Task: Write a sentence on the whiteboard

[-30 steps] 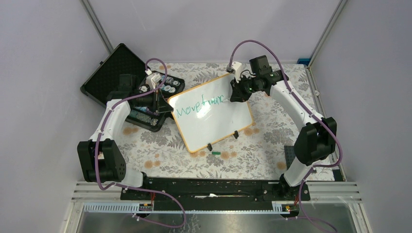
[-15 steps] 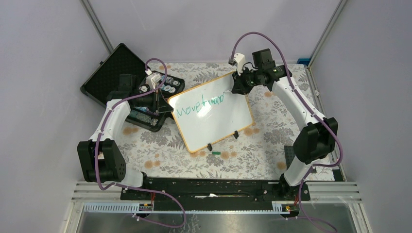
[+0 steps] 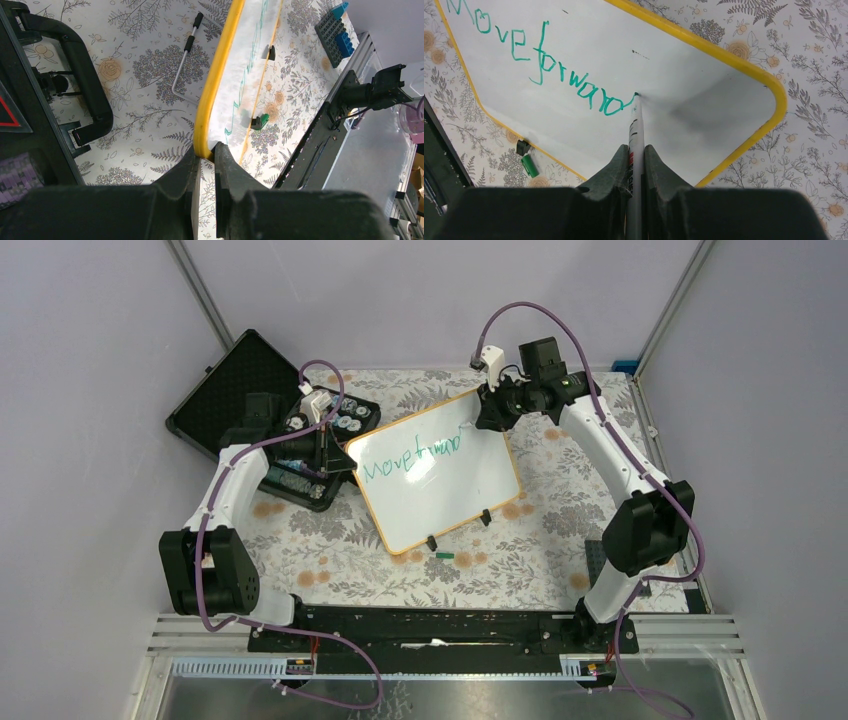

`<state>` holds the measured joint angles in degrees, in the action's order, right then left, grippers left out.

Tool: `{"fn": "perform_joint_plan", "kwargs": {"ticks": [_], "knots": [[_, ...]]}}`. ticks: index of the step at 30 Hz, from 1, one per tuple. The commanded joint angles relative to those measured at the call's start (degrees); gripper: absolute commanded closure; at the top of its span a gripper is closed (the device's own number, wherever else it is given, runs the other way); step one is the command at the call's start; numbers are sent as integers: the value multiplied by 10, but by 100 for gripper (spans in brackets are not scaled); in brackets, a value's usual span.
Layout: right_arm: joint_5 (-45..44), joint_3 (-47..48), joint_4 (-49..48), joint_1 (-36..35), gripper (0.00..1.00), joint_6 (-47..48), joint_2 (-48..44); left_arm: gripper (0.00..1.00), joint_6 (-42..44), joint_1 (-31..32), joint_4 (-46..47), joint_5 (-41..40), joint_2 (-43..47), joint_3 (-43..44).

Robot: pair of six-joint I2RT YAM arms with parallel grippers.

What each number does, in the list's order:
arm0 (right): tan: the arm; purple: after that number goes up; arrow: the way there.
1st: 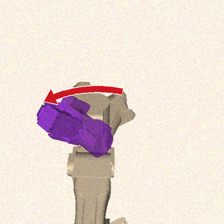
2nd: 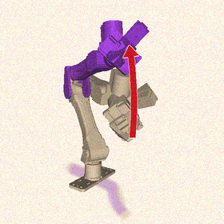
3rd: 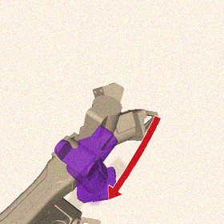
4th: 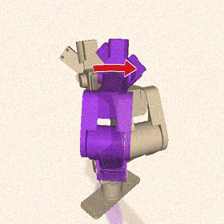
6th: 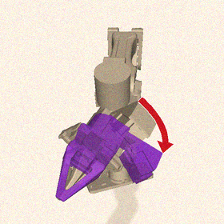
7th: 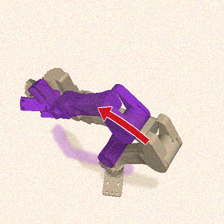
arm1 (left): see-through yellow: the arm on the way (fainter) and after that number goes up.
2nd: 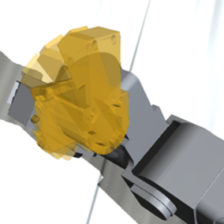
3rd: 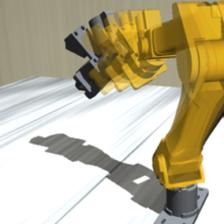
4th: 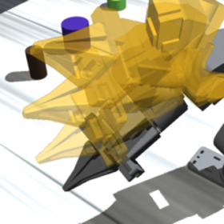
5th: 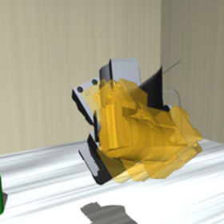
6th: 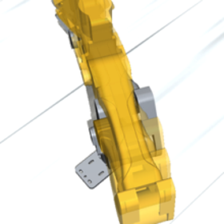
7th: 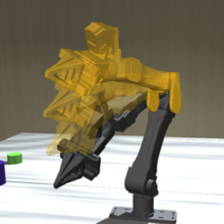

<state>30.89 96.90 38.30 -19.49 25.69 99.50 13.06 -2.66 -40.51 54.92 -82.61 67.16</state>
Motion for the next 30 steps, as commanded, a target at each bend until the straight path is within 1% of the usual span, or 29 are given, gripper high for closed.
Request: {"fn": "perform_joint_plan", "kwargs": {"ticks": [1, 15, 30], "knots": [[-8, -5, -12, 4, 100, 1, -2, 100, 55, 20, 16, -48, -10, -3], [-2, -53, -13, 4, 100, 8, -19, 100, 57, 19, 15, -49, -9, -5], [-6, -80, -12, 4, 100, 16, -37, 100, 56, 19, 15, -51, -9, -4]]}}
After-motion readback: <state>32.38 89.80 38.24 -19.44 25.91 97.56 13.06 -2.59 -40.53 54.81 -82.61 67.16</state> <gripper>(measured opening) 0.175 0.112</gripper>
